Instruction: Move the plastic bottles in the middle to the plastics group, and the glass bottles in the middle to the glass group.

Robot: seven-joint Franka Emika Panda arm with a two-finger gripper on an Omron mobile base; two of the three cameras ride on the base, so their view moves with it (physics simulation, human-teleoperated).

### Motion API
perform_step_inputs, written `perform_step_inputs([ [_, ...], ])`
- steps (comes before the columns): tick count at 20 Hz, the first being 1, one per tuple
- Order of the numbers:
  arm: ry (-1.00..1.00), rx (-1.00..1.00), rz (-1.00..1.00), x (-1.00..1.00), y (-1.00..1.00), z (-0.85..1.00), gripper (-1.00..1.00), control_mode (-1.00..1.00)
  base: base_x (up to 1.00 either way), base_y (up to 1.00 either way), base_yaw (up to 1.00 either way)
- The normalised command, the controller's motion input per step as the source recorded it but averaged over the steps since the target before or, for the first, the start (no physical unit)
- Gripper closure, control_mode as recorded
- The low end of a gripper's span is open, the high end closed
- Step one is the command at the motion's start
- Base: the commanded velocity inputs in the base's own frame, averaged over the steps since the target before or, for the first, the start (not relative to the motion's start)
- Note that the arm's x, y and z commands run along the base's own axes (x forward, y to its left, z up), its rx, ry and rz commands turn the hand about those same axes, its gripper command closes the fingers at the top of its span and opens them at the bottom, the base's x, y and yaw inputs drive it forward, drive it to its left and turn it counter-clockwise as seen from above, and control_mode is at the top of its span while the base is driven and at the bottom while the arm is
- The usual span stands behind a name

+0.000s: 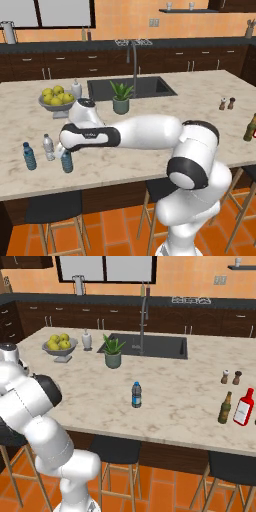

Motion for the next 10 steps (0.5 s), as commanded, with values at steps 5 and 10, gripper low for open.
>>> perform_step_inputs([
  [5,0.00,-0.04,0.00,0.43,0.30,-0.07,1.00,-1.00,0.00,0.00,0.00],
  [10,-0.01,0.00,0.00,0.28,0.20,-0.24,1.00,-1.00,0.00,0.00,0.00],
])
